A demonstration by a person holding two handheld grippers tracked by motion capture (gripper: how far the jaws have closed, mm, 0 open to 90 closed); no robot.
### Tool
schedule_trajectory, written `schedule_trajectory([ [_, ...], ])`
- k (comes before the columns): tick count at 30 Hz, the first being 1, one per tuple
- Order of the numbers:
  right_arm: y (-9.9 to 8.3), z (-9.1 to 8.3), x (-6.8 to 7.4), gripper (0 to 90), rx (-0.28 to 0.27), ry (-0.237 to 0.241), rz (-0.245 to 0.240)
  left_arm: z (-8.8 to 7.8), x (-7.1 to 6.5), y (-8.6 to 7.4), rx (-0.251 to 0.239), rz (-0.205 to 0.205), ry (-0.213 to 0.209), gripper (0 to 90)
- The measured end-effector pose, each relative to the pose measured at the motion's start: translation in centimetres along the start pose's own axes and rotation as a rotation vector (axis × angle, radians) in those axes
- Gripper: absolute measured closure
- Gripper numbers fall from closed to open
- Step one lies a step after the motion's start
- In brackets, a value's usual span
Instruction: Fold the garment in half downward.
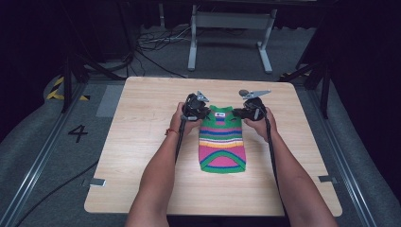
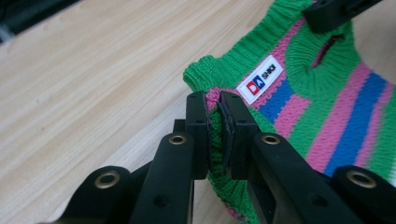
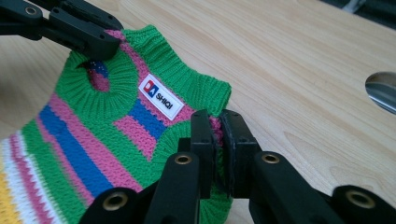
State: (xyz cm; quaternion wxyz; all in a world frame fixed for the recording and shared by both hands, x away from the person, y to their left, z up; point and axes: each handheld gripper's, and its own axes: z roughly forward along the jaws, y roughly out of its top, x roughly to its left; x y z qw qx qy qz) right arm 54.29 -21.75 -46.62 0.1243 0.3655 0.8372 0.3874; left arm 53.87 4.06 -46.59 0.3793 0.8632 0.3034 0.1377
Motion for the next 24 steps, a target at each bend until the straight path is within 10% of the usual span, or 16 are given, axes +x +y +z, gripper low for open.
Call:
schedule_trajectory([
  [24,-1.8,-6.4,4.2,83.4,-0.143,0.115,-0.174,-5.9,-4.8,-1.6,-0.104,0.214,-0.026,82.6],
])
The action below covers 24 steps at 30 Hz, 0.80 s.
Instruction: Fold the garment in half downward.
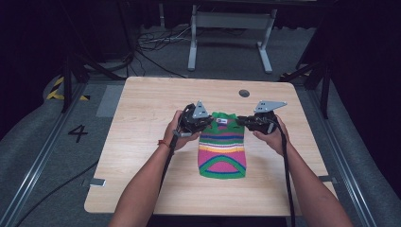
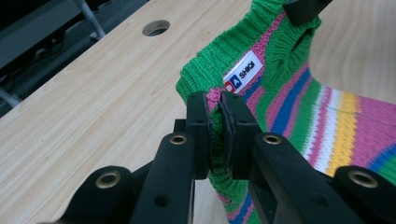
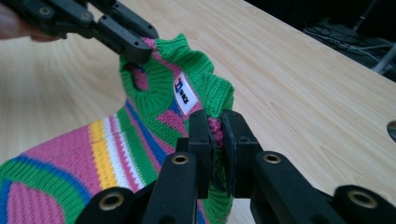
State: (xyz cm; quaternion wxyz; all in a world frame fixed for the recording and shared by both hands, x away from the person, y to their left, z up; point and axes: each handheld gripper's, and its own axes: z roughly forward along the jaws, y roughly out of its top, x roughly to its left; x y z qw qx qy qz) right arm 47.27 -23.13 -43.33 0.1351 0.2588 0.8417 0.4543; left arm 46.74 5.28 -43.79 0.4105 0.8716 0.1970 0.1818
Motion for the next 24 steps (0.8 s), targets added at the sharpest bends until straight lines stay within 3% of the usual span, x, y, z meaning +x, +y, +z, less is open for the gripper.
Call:
schedule_trajectory([
  [7,-0.5,-1.6,2.0,83.2,0.003,0.059,-0.070,-1.6,-1.2,-1.0,-0.011,0.042,-0.031,81.6],
  [16,-1.8,-3.3,4.2,83.0,0.021,0.113,-0.139,-2.9,-4.1,-1.9,-0.007,0.148,-0.069,80.9],
  [24,-3.5,-3.8,6.0,82.9,0.055,0.159,-0.173,-3.3,-6.1,-3.0,0.010,0.182,-0.114,80.7],
])
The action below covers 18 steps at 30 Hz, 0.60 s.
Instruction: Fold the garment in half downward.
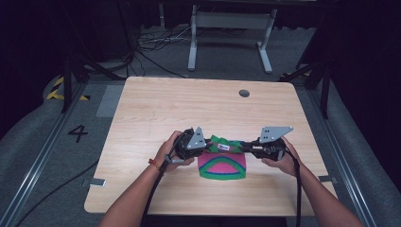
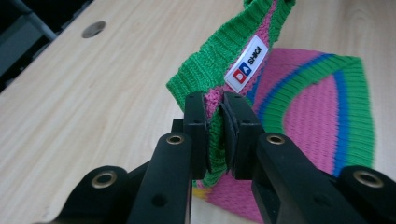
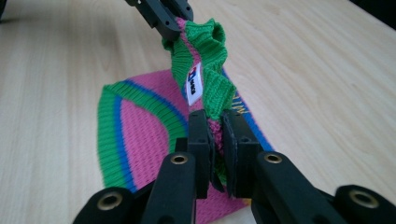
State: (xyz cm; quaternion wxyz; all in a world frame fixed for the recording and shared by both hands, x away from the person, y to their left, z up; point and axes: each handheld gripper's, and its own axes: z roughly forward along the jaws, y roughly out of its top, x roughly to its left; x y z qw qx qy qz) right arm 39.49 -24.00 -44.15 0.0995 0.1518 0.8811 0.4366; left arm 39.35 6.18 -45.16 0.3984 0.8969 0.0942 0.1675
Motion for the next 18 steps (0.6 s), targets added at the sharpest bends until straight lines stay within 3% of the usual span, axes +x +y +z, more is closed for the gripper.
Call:
schedule_trajectory([
  [10,-1.3,-0.3,3.0,82.3,0.048,0.051,-0.039,-0.1,-2.8,-1.4,0.075,0.049,-0.072,79.5],
  [18,-2.4,-0.2,4.0,80.8,0.079,0.071,-0.050,-0.3,-3.8,-2.4,0.127,0.065,-0.103,77.6],
])
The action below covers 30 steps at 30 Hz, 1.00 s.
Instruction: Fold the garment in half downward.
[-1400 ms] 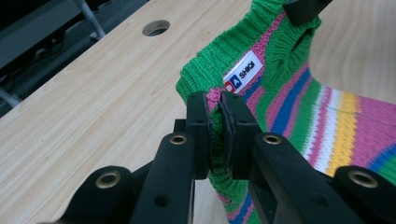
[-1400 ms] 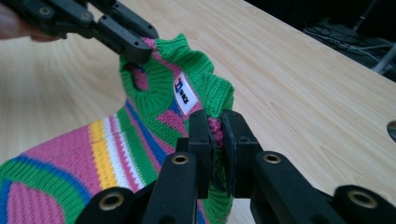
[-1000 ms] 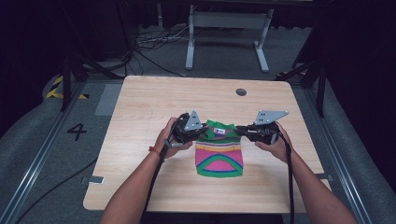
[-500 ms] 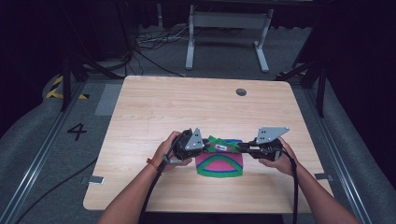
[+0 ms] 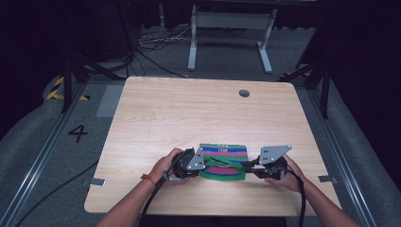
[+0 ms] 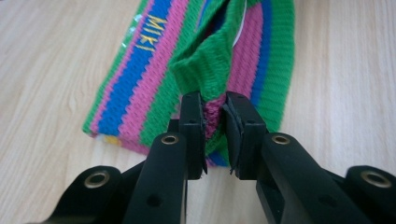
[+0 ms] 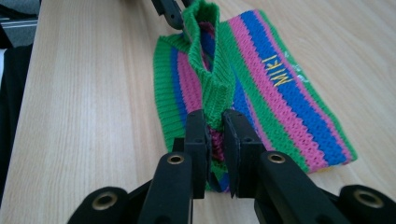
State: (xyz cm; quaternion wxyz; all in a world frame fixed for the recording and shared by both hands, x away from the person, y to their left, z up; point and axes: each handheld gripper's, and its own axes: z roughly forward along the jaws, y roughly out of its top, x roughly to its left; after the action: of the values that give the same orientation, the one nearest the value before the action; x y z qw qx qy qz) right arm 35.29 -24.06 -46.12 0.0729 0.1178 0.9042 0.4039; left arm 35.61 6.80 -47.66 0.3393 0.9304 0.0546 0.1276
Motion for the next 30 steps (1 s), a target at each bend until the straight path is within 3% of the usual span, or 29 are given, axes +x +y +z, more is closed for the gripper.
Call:
schedule_trajectory([
  [7,-0.7,0.5,0.7,78.5,0.015,0.041,0.022,0.0,-0.5,-0.7,0.040,-0.015,-0.034,71.4],
  [17,-1.7,1.2,0.8,74.6,0.034,-0.001,0.072,0.2,-0.5,-1.5,0.010,-0.069,-0.069,66.3],
  [20,-1.8,1.5,0.8,72.0,0.042,-0.018,0.082,0.3,-0.5,-1.6,0.006,-0.093,-0.082,55.8],
  [24,-2.4,1.9,0.6,66.0,0.035,-0.045,0.116,0.2,-0.2,-2.0,-0.011,-0.153,-0.094,47.6],
  [26,-2.5,2.0,0.5,66.1,0.025,-0.045,0.126,0.1,0.0,-2.2,0.016,-0.177,-0.084,43.7],
  [27,-2.6,2.0,0.5,66.2,0.028,-0.048,0.127,0.2,0.0,-2.4,0.021,-0.194,-0.079,43.6],
  [29,-2.6,2.0,0.5,66.0,0.027,-0.052,0.134,0.1,0.4,-3.1,0.001,-0.268,-0.099,43.1],
  [30,-2.6,2.0,0.5,66.0,0.027,-0.052,0.134,0.1,0.4,-3.1,0.001,-0.268,-0.099,43.6],
])
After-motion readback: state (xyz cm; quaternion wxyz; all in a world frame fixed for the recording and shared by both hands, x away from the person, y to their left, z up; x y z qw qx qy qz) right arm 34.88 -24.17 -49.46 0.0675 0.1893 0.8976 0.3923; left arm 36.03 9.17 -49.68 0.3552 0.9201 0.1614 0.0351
